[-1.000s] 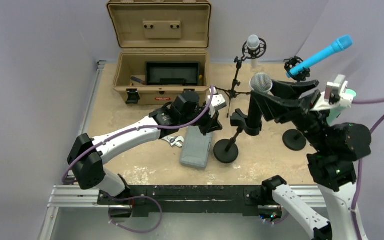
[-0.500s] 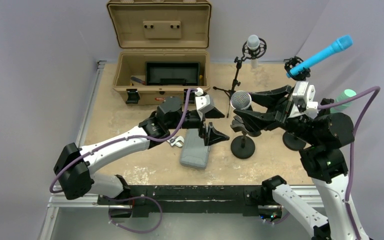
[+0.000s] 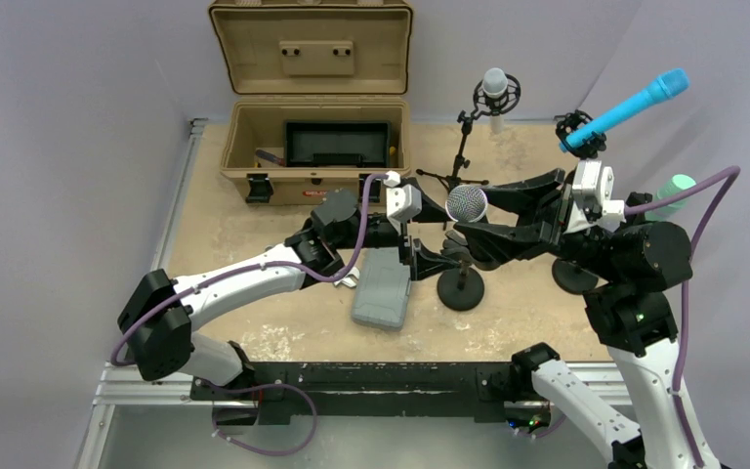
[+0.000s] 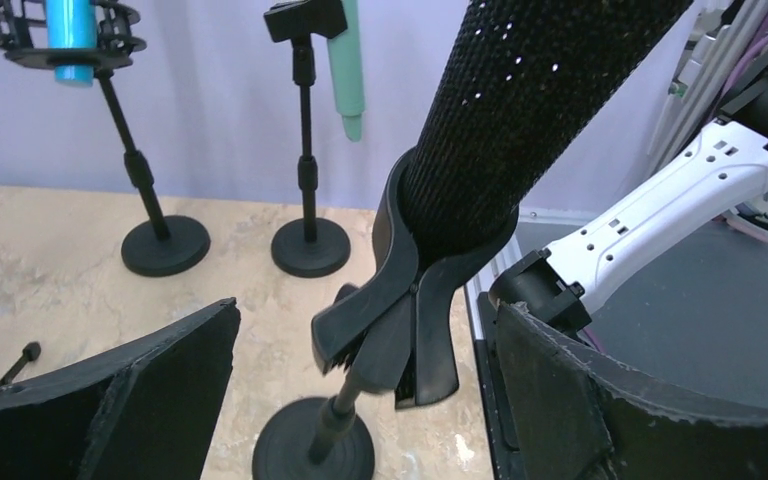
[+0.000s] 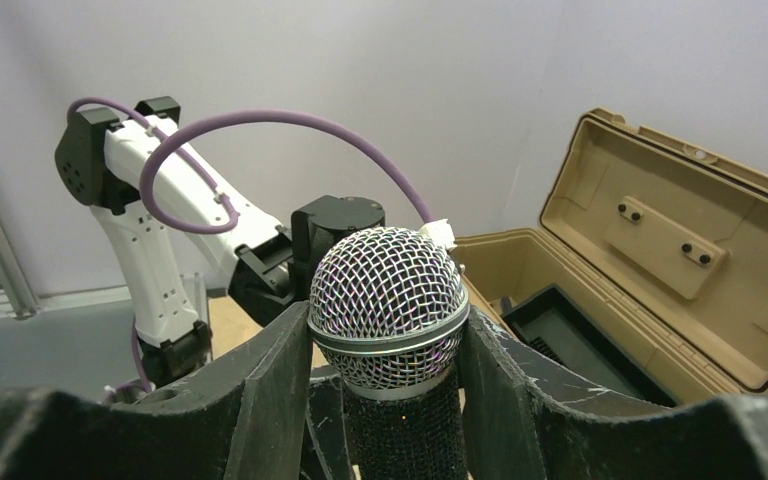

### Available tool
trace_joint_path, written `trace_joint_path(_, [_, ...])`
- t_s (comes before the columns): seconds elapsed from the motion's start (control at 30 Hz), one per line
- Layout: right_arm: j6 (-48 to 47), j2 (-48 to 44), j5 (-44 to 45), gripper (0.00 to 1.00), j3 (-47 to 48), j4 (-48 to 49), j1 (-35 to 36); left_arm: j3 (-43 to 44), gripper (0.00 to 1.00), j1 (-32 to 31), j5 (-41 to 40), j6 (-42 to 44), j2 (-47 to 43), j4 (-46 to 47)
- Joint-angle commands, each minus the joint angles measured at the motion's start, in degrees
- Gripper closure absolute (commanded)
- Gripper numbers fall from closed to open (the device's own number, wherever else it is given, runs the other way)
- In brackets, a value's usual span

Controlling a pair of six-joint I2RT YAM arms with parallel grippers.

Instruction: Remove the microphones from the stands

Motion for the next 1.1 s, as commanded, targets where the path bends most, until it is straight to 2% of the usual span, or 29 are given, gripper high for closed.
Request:
trace_joint_path(0.0, [0.9,0.3,-0.8,1.0,0.6,8.4,0.0,3.6,0.09,-1.2,4.1,1.7,2.2,4.6])
trace_joint_path(0.1, [1.3,0.3,-0.7,1.0,0.4,8.9,0.1,3.1,0.17,-1.7,5.0,2.1,2.5,4.2])
trace_joint_path(0.27, [1.2,0.2,-0.5,1.0,-0.1,8.8,0.1,1.4,0.16,-1.8,5.5,1.7,2.3,4.8])
trace_joint_path(0.47, [1.3,0.1,-0.3,1.0,-0.4,9.0,0.0,2.5,0.34,-1.8,5.0,2.2,3.3,2.7])
trace_joint_path(0.57, [1.3,0.2,-0.4,1.0,-0.1,9.0,0.1,2.3,0.33,-1.8,4.5,2.1,4.0,2.4])
trace_joint_path(0.67, [1.3,0.3,-0.4,1.0,0.1,8.9,0.1,2.1,0.22,-1.8,3.8,2.6,4.4,1.7])
trace_joint_path(0.77, [1.4,0.3,-0.5,1.0,0.0,9.1,0.1,2.0,0.25,-1.8,3.1,2.9,4.2,1.5])
trace_joint_path(0.87, [1.6,0.0,-0.6,1.0,-0.5,9.9,0.1,2.1,0.44,-1.8,2.2,2.9,4.2,1.1])
trace_joint_path(0.9, [1.8,0.0,-0.6,1.0,-0.7,10.1,0.1,2.0,0.55,-1.8,1.8,2.9,4.1,0.8])
trace_joint_path(0.97, [1.8,-0.1,-0.5,1.0,-1.0,10.2,0.0,1.8,0.85,-1.8,0.3,3.1,3.4,-0.3])
trace_joint_path(1.03, [1.5,-0.4,0.0,1.0,-1.2,9.6,0.1,1.9,0.98,-1.8,0.2,4.6,2.8,-3.1])
trace_joint_path(1.07, [1.2,-0.6,0.4,1.0,-1.2,9.3,0.1,1.9,1.0,-1.9,0.1,5.3,2.6,-5.0])
